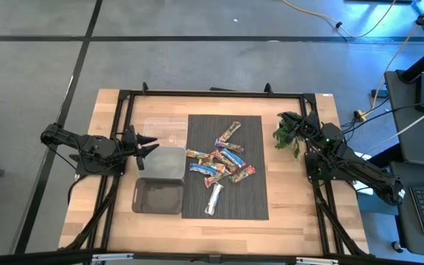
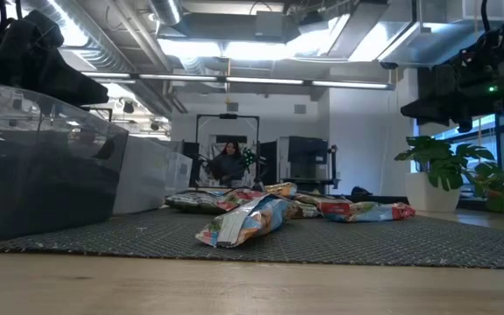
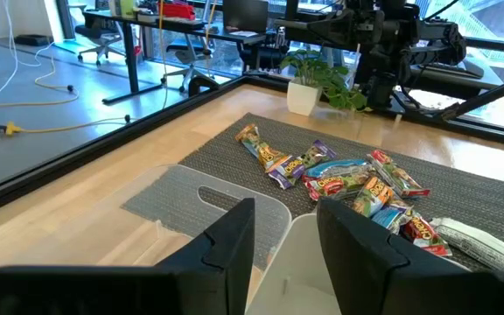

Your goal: Pick and place Granola Bars by type

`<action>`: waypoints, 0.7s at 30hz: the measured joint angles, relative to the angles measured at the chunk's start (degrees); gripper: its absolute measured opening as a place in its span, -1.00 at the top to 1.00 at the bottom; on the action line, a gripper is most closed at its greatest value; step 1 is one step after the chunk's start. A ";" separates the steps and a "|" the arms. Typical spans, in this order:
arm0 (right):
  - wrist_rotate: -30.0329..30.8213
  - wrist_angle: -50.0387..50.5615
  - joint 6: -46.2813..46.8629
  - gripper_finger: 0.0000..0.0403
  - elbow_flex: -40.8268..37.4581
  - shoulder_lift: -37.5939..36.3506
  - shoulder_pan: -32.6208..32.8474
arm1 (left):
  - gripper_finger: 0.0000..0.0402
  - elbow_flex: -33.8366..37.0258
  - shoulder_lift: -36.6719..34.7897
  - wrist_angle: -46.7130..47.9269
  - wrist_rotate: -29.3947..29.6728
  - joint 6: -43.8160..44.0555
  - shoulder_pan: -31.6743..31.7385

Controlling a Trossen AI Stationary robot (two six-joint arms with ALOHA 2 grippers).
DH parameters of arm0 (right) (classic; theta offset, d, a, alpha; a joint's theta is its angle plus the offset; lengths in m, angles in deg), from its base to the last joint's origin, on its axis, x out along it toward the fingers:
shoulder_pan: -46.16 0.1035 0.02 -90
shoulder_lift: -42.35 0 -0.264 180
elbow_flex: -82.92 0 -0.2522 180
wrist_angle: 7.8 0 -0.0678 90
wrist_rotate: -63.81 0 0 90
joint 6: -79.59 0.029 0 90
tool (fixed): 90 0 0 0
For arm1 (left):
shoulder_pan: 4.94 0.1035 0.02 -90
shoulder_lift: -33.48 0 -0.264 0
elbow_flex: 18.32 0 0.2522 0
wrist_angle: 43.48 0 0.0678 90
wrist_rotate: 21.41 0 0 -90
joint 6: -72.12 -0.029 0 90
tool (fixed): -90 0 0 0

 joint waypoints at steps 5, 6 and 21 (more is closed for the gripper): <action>0.00 0.00 0.02 0.74 -0.01 0.01 0.00 | 0.40 0.00 0.00 0.02 0.57 -3.56 0.00; 0.00 0.00 0.00 0.74 0.01 0.01 0.01 | 0.40 0.00 -0.02 0.02 0.52 -4.72 -0.02; 0.00 0.00 0.01 0.74 -0.01 0.00 0.01 | 0.40 0.00 0.00 0.00 0.33 -6.60 0.00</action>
